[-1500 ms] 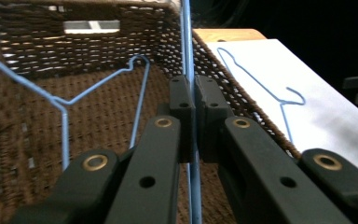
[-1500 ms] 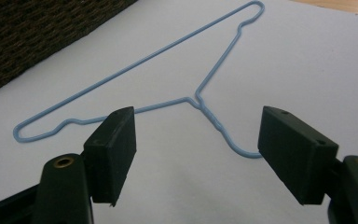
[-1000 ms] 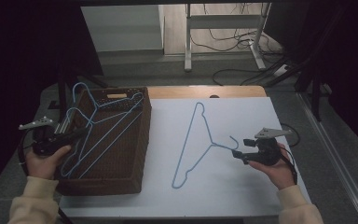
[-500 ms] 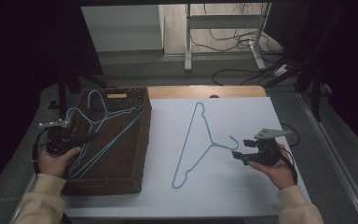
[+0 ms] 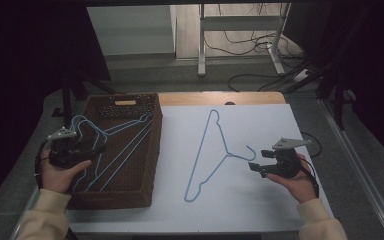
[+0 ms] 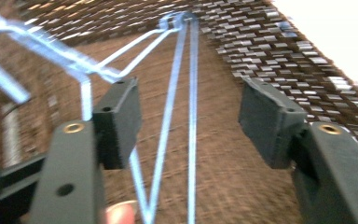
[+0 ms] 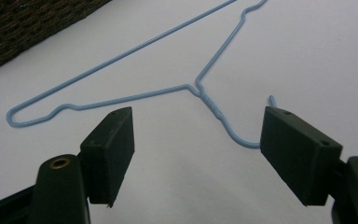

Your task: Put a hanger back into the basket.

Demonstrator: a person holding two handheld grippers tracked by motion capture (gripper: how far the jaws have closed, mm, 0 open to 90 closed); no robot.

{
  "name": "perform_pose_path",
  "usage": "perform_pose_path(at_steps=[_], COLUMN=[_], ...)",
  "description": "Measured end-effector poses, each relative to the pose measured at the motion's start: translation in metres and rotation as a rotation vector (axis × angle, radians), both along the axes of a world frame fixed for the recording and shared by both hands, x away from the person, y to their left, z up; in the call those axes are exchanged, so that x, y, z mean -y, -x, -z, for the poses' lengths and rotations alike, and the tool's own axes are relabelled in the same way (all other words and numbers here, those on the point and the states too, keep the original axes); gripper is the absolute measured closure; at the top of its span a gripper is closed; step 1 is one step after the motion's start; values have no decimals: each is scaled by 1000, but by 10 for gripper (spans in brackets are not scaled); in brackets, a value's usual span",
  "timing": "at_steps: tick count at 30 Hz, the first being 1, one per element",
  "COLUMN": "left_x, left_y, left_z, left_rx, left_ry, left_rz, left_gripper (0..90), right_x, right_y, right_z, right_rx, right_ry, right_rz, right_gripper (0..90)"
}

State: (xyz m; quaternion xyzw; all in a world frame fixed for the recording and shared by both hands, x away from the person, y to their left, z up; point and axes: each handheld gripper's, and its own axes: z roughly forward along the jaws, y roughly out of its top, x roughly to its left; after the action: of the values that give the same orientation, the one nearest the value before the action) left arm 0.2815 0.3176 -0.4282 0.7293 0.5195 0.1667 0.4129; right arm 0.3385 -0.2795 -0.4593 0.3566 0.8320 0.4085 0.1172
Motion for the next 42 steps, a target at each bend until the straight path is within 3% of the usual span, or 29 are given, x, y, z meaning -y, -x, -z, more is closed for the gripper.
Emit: perform_pose_path(at_steps=[4,8,13,19,26,35,42], left_x=[25,49,74,89,95,96,102], left_y=[6,9,16,21,23,22,19], left_z=[-8,-8,-5,-3,1,0,2], left_rx=[28,20,11,10,-2,-1,-12], left_ry=[29,54,51,53,90,98,80], left_rz=[94,187,241,290,318,311,311], left_gripper=[305,271,252,230,226,227,227], right_x=[-1,-1,0,-1,-6,-7,-9], right_y=[0,1,1,1,2,5,8], right_z=[1,0,1,0,-1,-3,-5], right_rx=[-3,-2,-2,4,4,7,2], right_ry=[3,2,5,3,1,-12,-11], right_rz=[-2,-4,-4,-8,-22,-23,-30], right_gripper=[263,260,260,260,260,260,269])
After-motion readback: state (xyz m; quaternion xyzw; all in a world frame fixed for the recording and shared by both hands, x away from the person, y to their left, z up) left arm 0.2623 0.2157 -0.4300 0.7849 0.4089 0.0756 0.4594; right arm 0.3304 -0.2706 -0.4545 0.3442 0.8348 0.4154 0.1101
